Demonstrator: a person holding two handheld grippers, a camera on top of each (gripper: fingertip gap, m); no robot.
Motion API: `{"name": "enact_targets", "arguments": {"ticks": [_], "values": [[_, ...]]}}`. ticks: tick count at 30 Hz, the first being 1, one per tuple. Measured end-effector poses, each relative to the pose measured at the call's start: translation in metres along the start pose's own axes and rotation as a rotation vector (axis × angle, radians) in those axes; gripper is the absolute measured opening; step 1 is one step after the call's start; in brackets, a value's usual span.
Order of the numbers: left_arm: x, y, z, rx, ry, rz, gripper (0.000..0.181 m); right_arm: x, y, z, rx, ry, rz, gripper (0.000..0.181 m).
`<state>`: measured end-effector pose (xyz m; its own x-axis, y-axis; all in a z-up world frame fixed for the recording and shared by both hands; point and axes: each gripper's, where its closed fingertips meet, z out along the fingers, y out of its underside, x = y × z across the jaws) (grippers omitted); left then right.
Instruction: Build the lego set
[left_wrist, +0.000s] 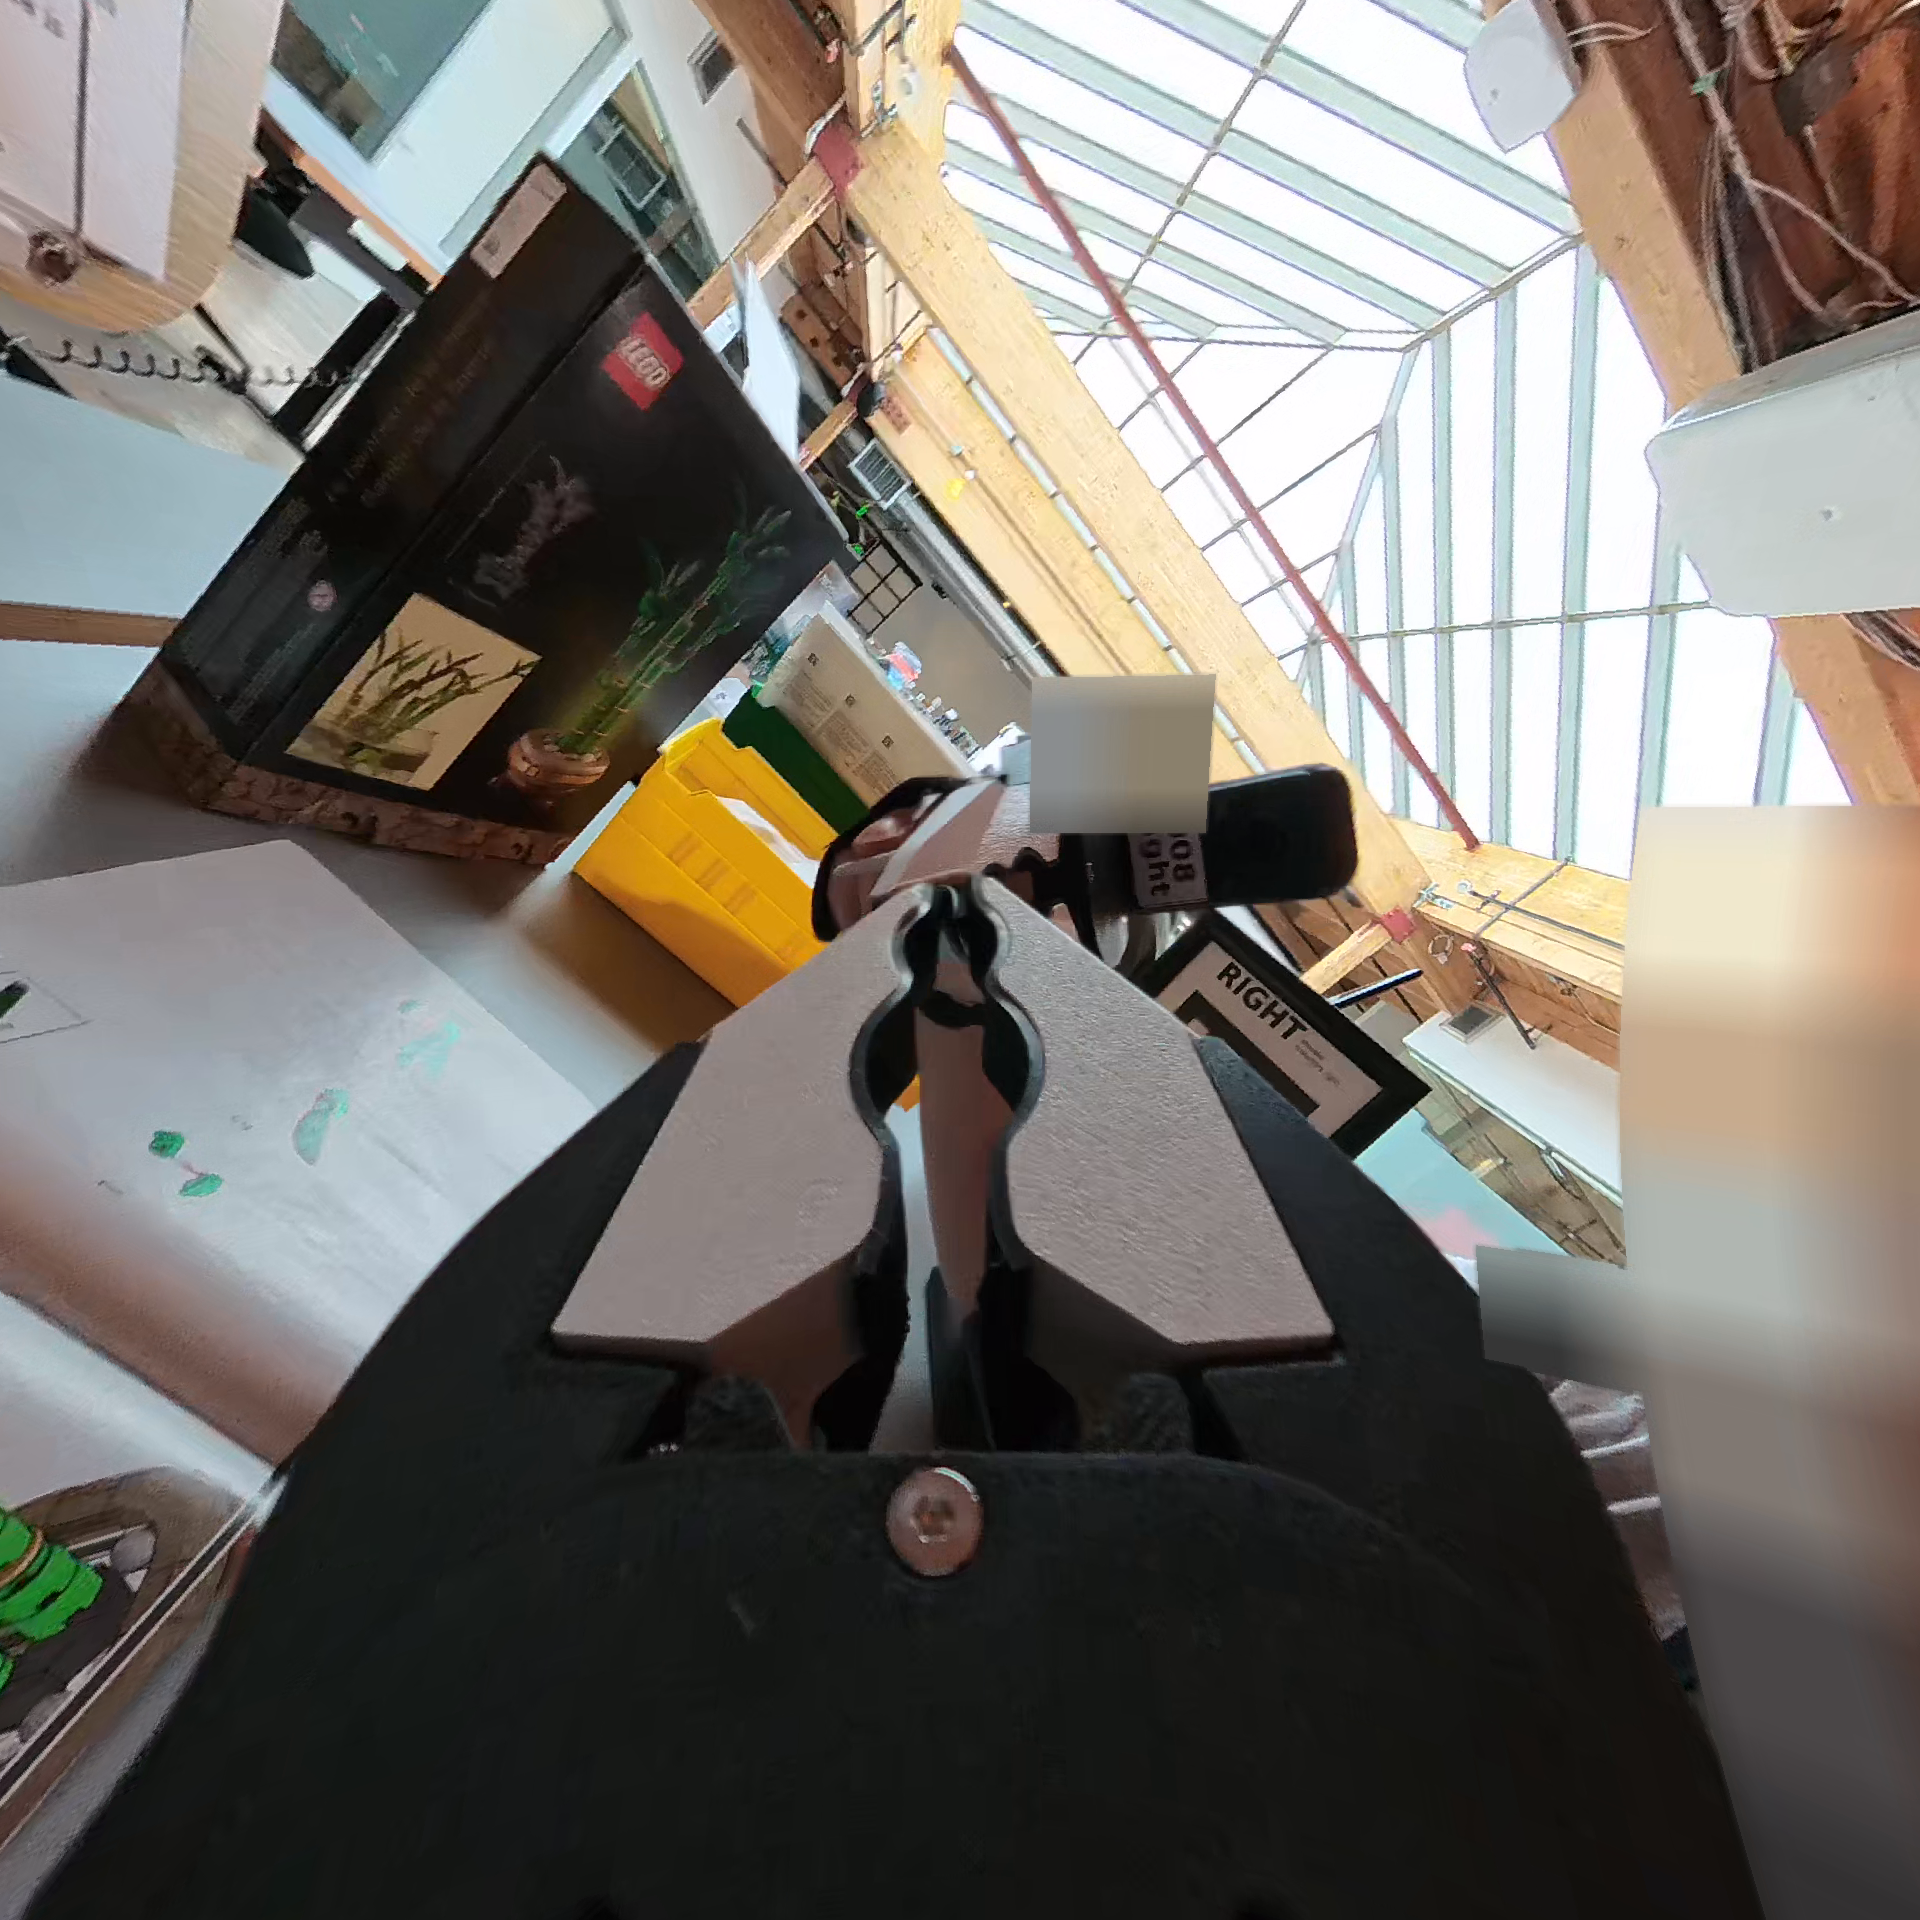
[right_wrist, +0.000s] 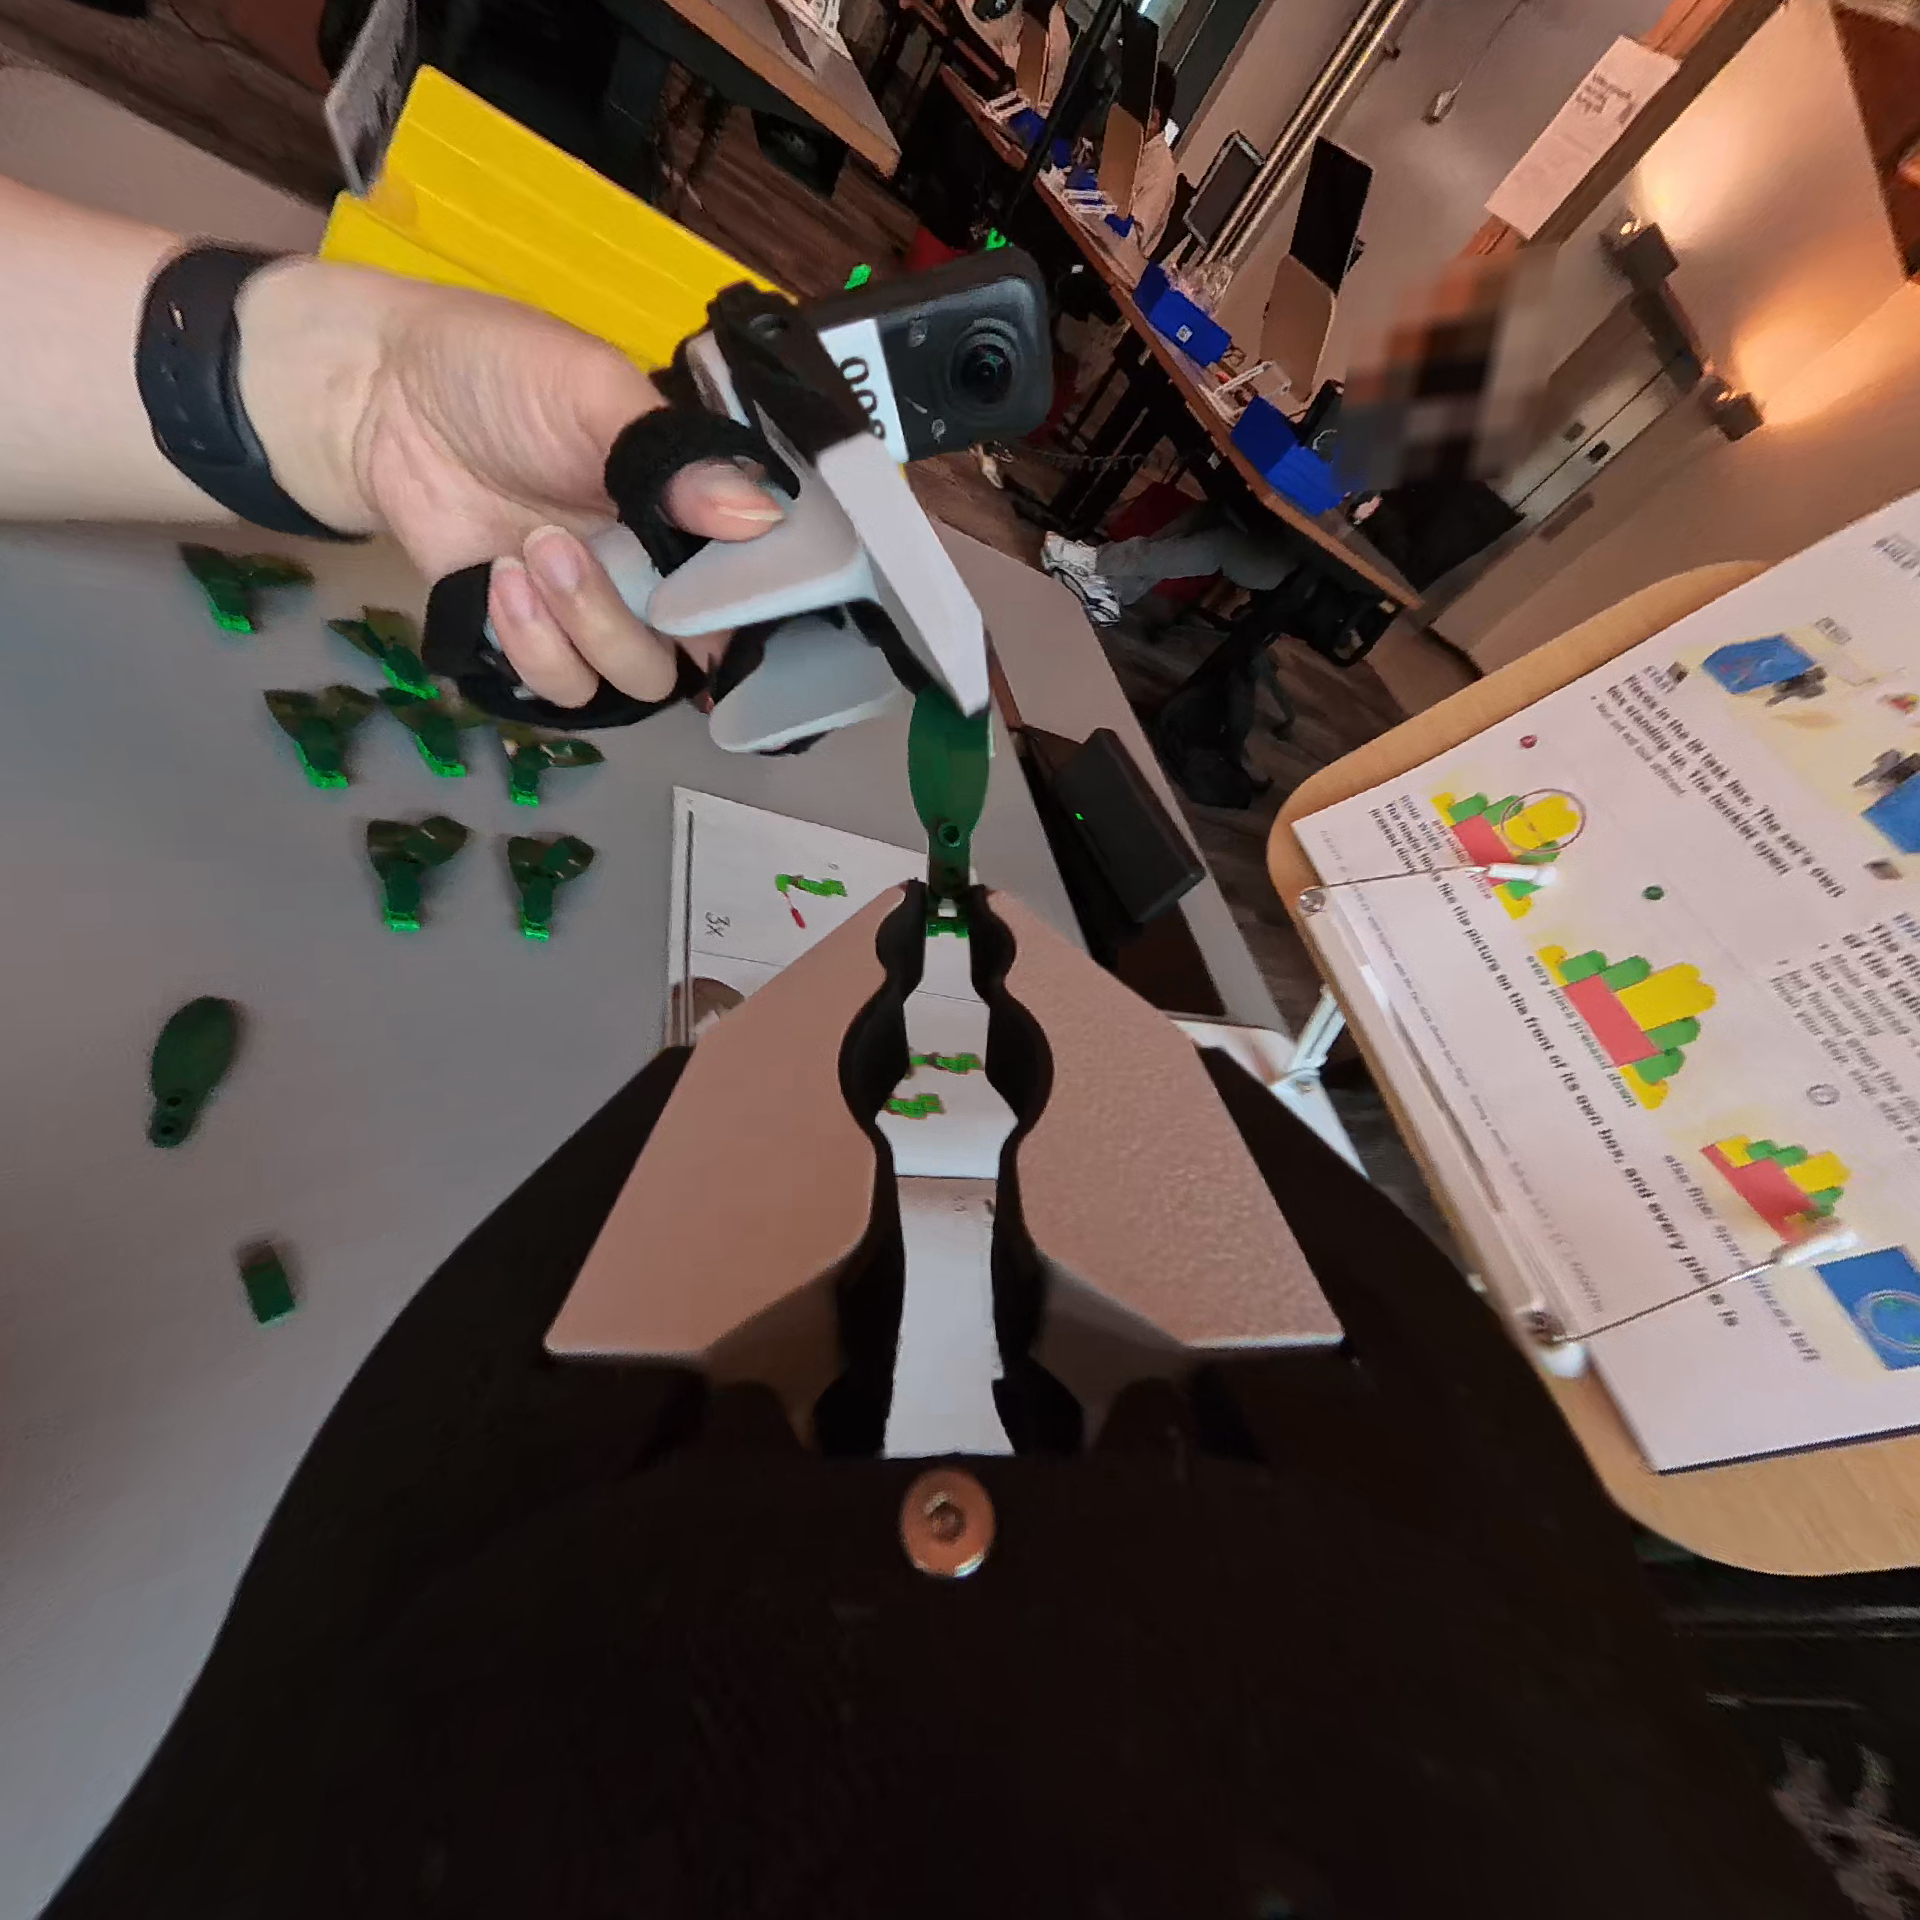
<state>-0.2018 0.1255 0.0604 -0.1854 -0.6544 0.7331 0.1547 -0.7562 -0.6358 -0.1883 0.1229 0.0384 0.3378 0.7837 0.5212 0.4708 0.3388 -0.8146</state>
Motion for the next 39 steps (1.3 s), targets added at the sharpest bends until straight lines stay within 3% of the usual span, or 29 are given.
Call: {"name": "enact_targets", "arguments": {"ticks": [4, 7, 12, 21, 26, 39], "values": [[0.012, -0.003, 0.003, -0.010, 0.045, 0.070, 0.022, 0.007, -0.006, -0.003, 0.066, -0.059, 0.251, 0.005], [0.004, 0.007, 0.004, -0.087, -0.038, 0.232, 0.036, 0.007, -0.011, -0.005, 0.117, -0.138, 0.407, 0.005], [0.000, 0.021, 0.008, -0.161, -0.076, 0.415, 0.026, 0.001, -0.014, -0.003, 0.140, -0.230, 0.540, 0.005], [0.010, 0.020, 0.009, -0.130, -0.032, 0.463, 0.015, -0.008, -0.027, -0.006, 0.217, -0.371, 0.663, 0.005], [0.009, 0.023, 0.010, -0.149, -0.072, 0.565, 0.006, -0.008, -0.023, -0.004, 0.196, -0.373, 0.693, 0.005], [0.007, 0.028, 0.010, -0.201, -0.105, 0.635, 0.006, -0.011, -0.022, -0.004, 0.198, -0.397, 0.685, 0.007]]}}
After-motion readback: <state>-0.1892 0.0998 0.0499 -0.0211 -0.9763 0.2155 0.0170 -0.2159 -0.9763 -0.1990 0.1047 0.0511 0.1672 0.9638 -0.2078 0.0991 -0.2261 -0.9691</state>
